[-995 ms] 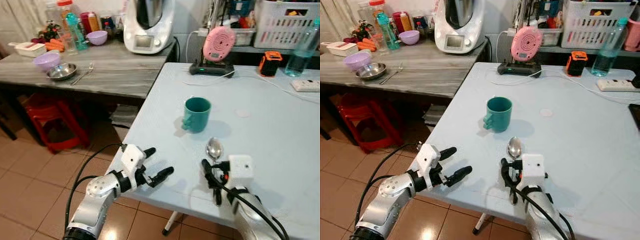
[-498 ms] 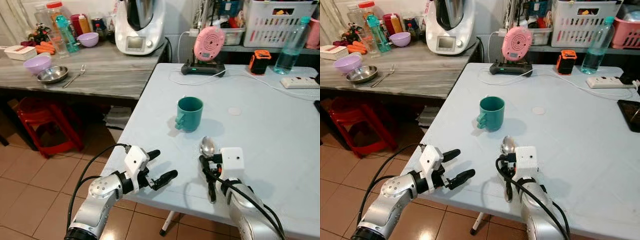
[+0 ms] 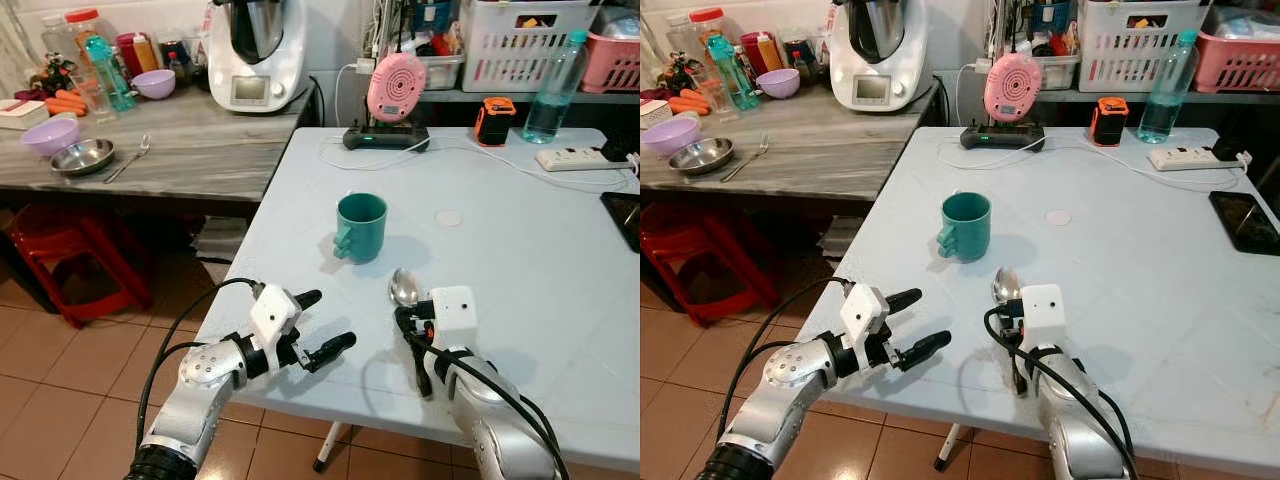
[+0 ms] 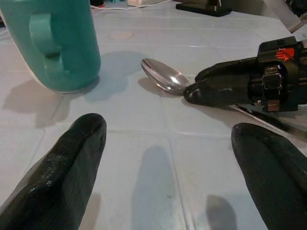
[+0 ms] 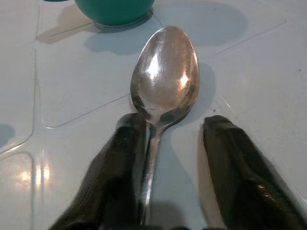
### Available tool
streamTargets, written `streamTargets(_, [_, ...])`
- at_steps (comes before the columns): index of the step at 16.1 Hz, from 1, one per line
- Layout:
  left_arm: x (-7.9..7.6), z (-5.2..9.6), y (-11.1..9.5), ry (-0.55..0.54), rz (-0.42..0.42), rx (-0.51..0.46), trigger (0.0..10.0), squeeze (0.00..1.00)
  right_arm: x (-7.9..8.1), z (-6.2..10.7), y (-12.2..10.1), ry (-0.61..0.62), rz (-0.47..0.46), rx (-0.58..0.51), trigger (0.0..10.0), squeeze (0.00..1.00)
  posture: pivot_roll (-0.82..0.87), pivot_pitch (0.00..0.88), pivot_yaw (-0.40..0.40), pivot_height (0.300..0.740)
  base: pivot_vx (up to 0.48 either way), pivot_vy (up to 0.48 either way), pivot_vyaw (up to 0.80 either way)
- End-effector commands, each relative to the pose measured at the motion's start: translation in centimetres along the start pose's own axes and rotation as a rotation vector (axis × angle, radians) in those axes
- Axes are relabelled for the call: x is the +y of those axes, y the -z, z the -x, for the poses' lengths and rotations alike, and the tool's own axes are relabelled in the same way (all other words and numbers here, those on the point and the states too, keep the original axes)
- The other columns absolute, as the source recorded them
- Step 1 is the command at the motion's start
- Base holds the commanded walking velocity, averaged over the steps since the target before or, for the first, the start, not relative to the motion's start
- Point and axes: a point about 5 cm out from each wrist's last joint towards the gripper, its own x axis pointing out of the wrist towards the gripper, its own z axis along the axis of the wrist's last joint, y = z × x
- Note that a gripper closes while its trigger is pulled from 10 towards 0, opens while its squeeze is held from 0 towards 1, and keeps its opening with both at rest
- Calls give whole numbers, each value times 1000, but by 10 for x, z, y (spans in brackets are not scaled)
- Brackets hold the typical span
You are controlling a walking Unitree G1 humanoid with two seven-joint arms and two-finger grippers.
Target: Setting the table
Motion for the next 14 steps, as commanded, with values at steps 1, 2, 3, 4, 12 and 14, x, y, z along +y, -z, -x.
streamTargets(1, [3,-1,-2,-3,-23,5,10000,0,24,-2,29,-125,-23,147,0,0,-139,0,96,740,0,0,0])
streamTargets(2, [3,-1,-3,-4,-25,3,10000,0,21,-1,31,-121,-24,154,0,0,-138,0,95,740,0,0,0])
streamTargets(3, [3,-1,-2,-4,-26,2,10000,0,20,0,33,-118,-25,158,0,0,-139,0,93,740,0,0,0])
streamTargets(4, [2,-2,-2,4,-30,-3,10000,0,16,2,36,-111,-30,166,0,0,-140,0,94,740,0,0,0])
streamTargets(12, [30,1,-12,-72,-66,-19,10000,0,7,10,45,-84,-48,182,0,0,-146,0,99,740,0,0,0])
streamTargets(14, [39,3,-15,-117,-75,-24,10000,0,6,11,46,-82,-51,185,0,0,-146,0,99,740,0,0,0])
